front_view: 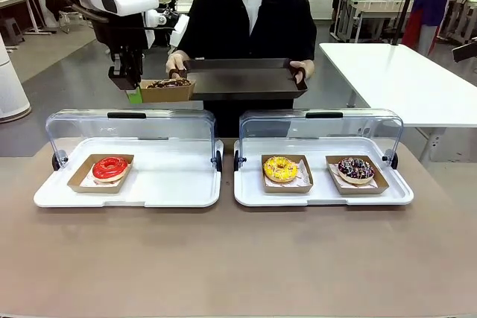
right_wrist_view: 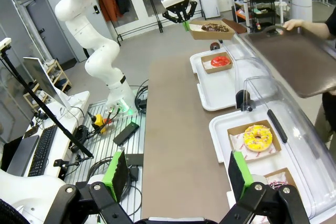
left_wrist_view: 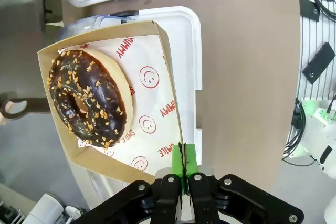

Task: Provide the desired donut to the person.
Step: Pick up and lift the Paper togo box containing the Donut pointed at by the person, then place the picked Paper togo box onto the Handle tray extended by the person.

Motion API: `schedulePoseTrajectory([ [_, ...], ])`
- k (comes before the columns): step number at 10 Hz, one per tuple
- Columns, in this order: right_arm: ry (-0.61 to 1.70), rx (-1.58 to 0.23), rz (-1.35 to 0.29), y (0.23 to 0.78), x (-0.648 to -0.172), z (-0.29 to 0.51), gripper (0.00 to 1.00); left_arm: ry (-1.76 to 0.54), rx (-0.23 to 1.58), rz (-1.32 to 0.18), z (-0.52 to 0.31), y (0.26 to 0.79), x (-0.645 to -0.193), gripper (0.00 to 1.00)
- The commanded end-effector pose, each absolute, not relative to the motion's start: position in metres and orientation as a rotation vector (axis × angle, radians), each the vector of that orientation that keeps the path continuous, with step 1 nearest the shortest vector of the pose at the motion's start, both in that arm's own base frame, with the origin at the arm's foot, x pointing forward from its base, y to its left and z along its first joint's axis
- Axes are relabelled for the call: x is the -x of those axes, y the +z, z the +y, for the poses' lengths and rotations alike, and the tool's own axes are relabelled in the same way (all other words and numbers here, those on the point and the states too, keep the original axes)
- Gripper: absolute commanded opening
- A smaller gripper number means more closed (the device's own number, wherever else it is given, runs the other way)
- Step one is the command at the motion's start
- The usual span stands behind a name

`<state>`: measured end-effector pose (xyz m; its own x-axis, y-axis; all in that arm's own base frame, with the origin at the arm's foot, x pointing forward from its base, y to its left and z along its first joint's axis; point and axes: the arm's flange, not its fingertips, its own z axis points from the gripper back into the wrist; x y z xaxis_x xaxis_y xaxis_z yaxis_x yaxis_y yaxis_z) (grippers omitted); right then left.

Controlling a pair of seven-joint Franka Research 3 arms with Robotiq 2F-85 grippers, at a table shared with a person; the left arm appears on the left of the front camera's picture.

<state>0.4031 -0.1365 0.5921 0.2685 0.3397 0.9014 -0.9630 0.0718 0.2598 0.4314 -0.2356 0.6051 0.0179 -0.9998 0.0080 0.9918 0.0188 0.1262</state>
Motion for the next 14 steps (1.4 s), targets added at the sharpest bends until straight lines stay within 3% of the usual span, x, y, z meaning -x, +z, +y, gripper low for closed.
schedulePoseTrajectory([
  [1, 1.145, -1.054, -0.77, 0.593, -0.402, -0.1366, 1.0, -1.556, -0.102, -0.116, -0.2344, 0.6113, -0.4221, 0.0],
  [14, 1.145, -1.054, -0.77, 0.593, -0.402, -0.1366, 1.0, -1.556, -0.102, -0.116, -0.2344, 0.6113, -0.4221, 0.0],
])
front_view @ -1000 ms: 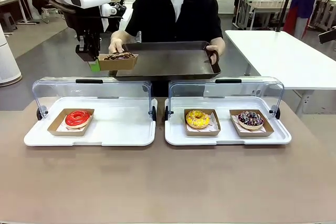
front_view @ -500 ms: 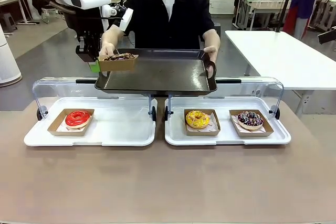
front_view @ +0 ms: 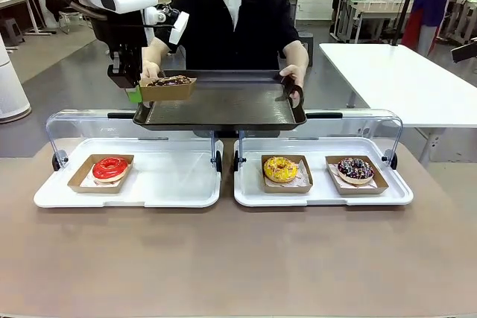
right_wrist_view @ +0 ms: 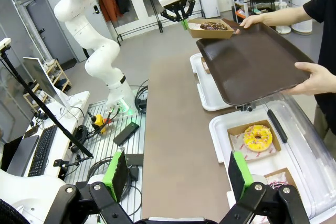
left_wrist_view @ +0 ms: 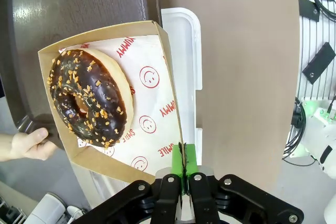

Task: Provide the desired donut to the person.
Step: Place the picked Paper togo box onto the Handle tray extended by the person.

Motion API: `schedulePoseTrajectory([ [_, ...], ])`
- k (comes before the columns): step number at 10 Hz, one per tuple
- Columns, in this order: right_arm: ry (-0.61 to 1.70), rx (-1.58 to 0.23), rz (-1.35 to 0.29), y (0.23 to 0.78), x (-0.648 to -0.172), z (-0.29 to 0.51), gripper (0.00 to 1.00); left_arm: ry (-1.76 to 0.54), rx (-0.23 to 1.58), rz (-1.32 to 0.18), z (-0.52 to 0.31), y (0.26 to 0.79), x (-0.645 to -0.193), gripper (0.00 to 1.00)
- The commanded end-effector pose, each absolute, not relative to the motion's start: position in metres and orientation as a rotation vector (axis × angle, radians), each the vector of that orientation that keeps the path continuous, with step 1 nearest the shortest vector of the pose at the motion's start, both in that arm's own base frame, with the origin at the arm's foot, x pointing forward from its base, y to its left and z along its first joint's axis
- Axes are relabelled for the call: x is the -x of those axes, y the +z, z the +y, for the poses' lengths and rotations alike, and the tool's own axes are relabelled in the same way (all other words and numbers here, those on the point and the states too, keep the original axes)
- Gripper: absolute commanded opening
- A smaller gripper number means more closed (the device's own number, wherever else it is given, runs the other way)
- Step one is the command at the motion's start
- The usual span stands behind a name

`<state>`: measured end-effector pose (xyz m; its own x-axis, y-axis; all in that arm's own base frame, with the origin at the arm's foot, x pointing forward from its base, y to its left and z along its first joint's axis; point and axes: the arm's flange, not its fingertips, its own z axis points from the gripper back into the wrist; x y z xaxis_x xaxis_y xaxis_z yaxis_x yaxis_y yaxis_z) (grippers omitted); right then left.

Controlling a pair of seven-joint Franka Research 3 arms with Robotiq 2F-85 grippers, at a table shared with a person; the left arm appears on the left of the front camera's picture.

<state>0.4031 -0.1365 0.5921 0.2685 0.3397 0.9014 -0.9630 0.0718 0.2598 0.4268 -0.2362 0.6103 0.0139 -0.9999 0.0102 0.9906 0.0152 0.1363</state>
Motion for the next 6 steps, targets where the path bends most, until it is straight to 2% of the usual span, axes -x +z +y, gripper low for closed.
schedulePoseTrajectory([
  [1, 1.145, -1.054, -0.77, 0.593, -0.402, -0.137, 1.0, -1.554, -0.1, -0.114, -0.236, 0.61, -0.427, 0.02],
  [6, 1.145, -1.054, -0.77, 0.593, -0.402, -0.137, 1.0, -1.575, -0.138, -0.159, -0.261, 0.638, -0.458, 0.02],
])
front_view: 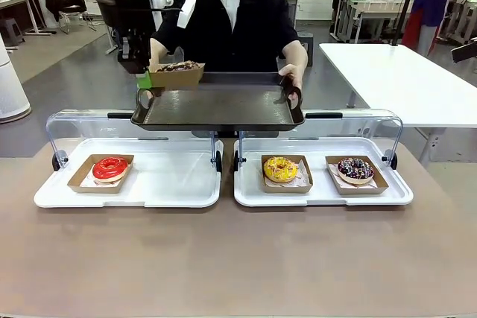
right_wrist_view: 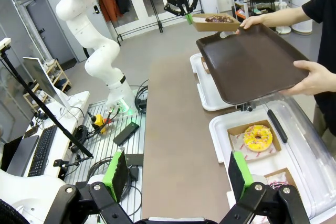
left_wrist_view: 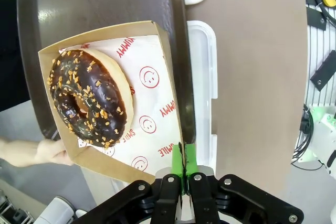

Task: Provide the desired donut to the person.
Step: Place the picked Paper togo box onto the Handle tray extended by the person.

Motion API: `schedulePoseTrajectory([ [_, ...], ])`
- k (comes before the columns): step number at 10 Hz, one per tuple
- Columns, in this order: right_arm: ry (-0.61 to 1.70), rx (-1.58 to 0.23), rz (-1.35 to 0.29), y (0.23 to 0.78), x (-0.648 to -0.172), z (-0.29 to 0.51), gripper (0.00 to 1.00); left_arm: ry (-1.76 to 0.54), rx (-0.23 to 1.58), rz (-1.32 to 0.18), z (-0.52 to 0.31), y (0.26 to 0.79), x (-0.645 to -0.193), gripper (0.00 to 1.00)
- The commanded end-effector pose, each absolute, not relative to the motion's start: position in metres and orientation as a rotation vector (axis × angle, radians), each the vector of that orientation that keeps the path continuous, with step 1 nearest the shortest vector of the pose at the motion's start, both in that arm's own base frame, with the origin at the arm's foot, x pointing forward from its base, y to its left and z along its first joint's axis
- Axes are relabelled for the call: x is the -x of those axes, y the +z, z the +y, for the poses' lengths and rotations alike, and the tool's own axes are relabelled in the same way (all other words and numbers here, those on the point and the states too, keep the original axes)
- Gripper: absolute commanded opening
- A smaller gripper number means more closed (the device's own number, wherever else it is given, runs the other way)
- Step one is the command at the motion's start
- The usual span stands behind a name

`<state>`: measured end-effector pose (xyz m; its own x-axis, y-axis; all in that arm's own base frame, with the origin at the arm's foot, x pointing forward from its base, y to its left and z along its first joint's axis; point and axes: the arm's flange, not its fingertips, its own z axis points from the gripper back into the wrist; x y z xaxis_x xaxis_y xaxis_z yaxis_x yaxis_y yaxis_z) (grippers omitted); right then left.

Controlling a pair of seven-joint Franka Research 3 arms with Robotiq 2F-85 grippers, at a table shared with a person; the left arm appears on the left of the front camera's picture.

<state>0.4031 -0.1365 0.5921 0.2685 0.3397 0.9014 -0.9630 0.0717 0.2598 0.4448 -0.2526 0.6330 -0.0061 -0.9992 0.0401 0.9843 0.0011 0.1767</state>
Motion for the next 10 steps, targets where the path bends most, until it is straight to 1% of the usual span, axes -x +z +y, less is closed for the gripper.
schedulePoseTrajectory([
  [1, 1.145, -1.054, -0.77, 0.593, -0.402, -0.137, 1.0, -1.563, -0.145, -0.145, -0.266, 0.636, -0.472, 0.02],
  [4, 1.145, -1.054, -0.77, 0.593, -0.402, -0.137, 1.0, -1.585, -0.131, -0.118, -0.269, 0.62, -0.504, 0.02],
  [7, 1.145, -1.054, -0.77, 0.593, -0.402, -0.137, 1.0, -1.617, -0.152, -0.108, -0.266, 0.604, -0.523, 0.02],
  [10, 1.145, -1.054, -0.77, 0.593, -0.402, -0.137, 1.0, -1.632, -0.108, -0.067, -0.265, 0.589, -0.536, 0.02],
])
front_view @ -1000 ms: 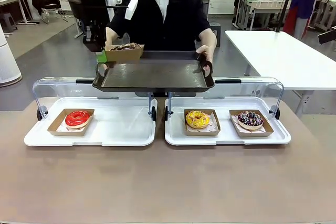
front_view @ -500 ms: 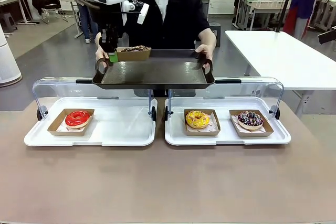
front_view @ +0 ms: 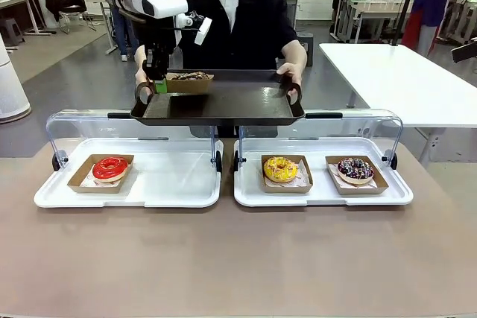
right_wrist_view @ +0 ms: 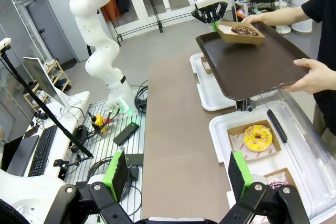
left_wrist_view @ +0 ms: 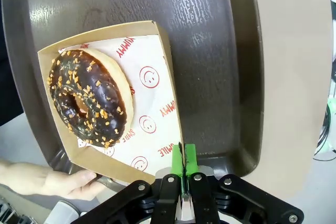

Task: Provide the desired donut to the person.
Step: Place the picked Paper togo box onto the Handle tray extended by the person.

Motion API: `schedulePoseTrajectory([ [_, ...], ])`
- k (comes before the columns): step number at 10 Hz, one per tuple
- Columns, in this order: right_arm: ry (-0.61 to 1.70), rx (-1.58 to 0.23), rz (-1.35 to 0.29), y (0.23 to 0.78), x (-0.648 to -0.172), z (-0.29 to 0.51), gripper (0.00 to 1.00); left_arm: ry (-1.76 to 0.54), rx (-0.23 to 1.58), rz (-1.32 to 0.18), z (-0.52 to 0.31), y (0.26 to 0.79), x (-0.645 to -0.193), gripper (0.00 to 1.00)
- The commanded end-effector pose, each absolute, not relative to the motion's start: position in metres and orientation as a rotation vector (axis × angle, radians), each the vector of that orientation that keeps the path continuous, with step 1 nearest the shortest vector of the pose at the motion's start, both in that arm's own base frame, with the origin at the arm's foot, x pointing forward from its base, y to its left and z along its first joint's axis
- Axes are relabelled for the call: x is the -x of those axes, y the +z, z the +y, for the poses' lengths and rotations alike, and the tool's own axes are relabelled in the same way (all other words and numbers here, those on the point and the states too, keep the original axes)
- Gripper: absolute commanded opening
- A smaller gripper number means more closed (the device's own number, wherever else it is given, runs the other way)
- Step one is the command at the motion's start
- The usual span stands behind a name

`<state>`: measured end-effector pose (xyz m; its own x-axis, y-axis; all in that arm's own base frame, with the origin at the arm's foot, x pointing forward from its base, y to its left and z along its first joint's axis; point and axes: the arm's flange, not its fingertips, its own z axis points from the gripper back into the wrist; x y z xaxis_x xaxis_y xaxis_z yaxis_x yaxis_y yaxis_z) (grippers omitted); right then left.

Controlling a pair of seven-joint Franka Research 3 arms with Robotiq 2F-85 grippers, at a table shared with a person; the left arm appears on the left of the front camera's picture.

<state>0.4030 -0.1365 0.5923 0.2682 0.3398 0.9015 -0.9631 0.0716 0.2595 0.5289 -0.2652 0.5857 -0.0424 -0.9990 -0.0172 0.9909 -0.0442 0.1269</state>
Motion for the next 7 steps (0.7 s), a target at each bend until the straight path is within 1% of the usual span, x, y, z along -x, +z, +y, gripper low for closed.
schedulePoseTrajectory([
  [1, 1.145, -1.054, -0.77, 0.593, -0.402, -0.1366, 1.0, -1.626, -0.077, -0.048, -0.2625, 0.5838, -0.5419, 0.02],
  [3, 1.145, -1.054, -0.77, 0.593, -0.402, -0.1366, 1.0, -1.606, -0.019, -0.041, -0.2595, 0.5771, -0.548, 0.02],
  [5, 1.145, -1.054, -0.77, 0.593, -0.402, -0.1366, 1.0, -1.602, -0.008, -0.049, -0.2591, 0.5763, -0.5494, 0.02],
  [6, 1.145, -1.054, -0.77, 0.593, -0.402, -0.1366, 1.0, -1.596, 0.003, -0.05, -0.2593, 0.5756, -0.549, 0.13],
  [7, 1.145, -1.054, -0.77, 0.593, -0.402, -0.1366, 1.0, -1.602, 0.011, -0.048, -0.2583, 0.5767, -0.5498, 0.62],
])
